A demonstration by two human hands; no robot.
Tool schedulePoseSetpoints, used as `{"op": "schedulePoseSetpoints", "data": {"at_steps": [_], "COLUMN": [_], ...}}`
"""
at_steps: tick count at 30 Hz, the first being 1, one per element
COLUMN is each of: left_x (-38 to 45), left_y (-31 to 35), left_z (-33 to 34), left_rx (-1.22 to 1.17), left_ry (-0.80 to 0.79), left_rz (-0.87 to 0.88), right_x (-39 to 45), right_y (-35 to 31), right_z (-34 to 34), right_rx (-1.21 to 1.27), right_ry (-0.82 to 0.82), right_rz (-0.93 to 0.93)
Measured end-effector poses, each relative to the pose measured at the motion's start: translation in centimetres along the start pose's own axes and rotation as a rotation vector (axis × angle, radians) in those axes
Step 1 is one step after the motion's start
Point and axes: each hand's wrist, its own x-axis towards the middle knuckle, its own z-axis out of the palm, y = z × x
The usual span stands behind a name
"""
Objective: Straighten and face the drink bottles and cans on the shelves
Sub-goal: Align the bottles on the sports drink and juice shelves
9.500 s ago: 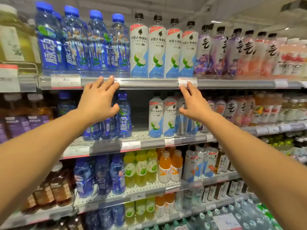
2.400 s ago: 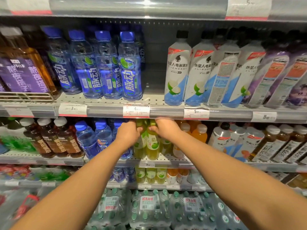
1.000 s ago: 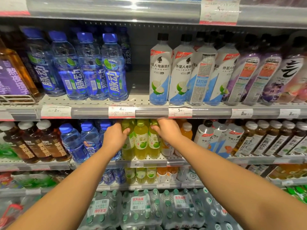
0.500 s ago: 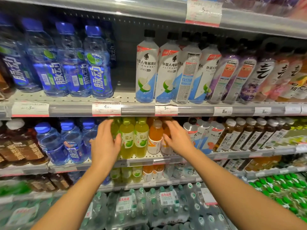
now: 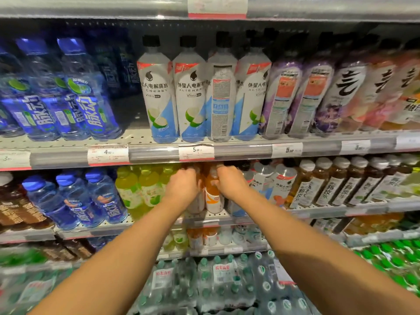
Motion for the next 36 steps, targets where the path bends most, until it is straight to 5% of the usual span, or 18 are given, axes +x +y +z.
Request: {"op": "schedulePoseSetpoints", "data": {"at_steps": [10,21,30,36], "left_x": [0.0,-1.2,-3.3,-2.5], "left_y": [0.3,0.1,4.0,10.8], "left_z": [-0.5,0.8,0.0,1.1], "left_rx": [0.171,0.023,-0.072,-0.176], "left_ry": [-0.037,0.065,0.233,0.126], "left_rz": [0.013,0.009,0.143,0.215], "right_x": [-0.6,-2.6,-8.0,-5.4], "right_y": [0.6,0.4,11.0,14.1], "right_z": [0.3,-0.3,-1.5,-4.5], "right_rx": [-0.008,0.107,0.275,0.033], "right_ry": [0.036,0.019,0.48,0.221], "right_rz": [-0.072,-0.054,-0.075,0.036]}}
